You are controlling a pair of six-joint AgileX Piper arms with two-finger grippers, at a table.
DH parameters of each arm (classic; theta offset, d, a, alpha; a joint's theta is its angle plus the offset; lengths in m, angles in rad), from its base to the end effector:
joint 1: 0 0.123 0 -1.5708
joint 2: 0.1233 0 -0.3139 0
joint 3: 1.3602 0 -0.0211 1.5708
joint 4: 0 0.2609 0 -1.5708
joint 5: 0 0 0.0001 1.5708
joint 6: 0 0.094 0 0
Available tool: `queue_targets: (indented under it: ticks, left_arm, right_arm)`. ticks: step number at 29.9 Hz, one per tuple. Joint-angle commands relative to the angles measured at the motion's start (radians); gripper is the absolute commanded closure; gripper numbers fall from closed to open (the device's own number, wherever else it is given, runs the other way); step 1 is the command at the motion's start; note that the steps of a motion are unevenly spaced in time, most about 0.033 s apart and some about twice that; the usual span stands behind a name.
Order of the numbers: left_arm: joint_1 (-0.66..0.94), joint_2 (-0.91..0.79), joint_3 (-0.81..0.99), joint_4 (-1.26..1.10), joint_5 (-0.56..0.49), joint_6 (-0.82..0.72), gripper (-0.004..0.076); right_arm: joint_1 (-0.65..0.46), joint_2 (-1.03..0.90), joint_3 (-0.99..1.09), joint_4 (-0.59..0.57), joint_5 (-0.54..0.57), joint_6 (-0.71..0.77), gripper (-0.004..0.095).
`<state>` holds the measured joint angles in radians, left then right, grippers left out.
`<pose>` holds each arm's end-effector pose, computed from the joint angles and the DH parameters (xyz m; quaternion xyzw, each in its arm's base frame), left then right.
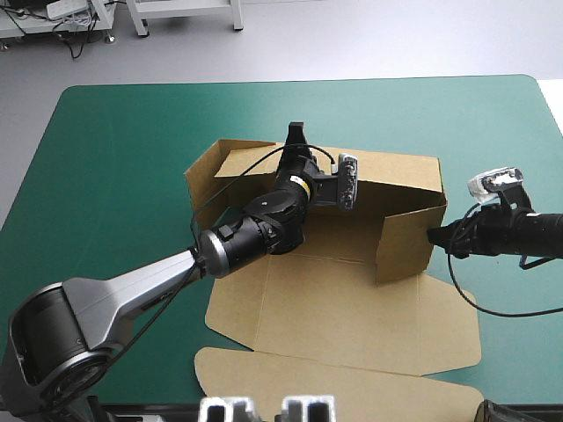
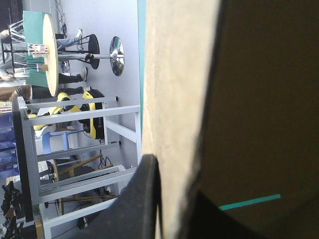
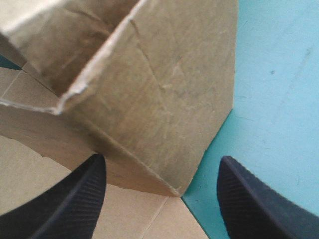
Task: Fold the box
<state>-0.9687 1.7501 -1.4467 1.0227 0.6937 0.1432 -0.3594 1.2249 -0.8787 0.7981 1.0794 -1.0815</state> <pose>0.2783 -0.3143 0.3412 0.6514 0.5664 0.2694 0.4269 0.2233 -0.0205 0.3155 -0.1901 0.9065 0.2012 0.3188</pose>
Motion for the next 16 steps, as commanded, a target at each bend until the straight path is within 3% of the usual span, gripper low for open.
queue_targets:
  ticks: [1,9,16]
  left_arm:
    - [-0.012,-0.025,0.0,-0.068,-0.01,-0.023,0.0734]
    - [-0.012,-0.025,0.0,-0.065,-0.03,-0.023,0.0734]
    - [-0.012,-0.025,0.0,-0.065,-0.03,-0.023,0.0734]
  right_arm:
    - [-0.005,-0.026,-0.02,0.067,0.017,-0.024,0.0321]
    - [0.028,0.001,0.001,0.148,0.016,-0.133,0.0342]
    - [0.071,0.033,0.012,0.195,-0.107,-0.157,0.0343]
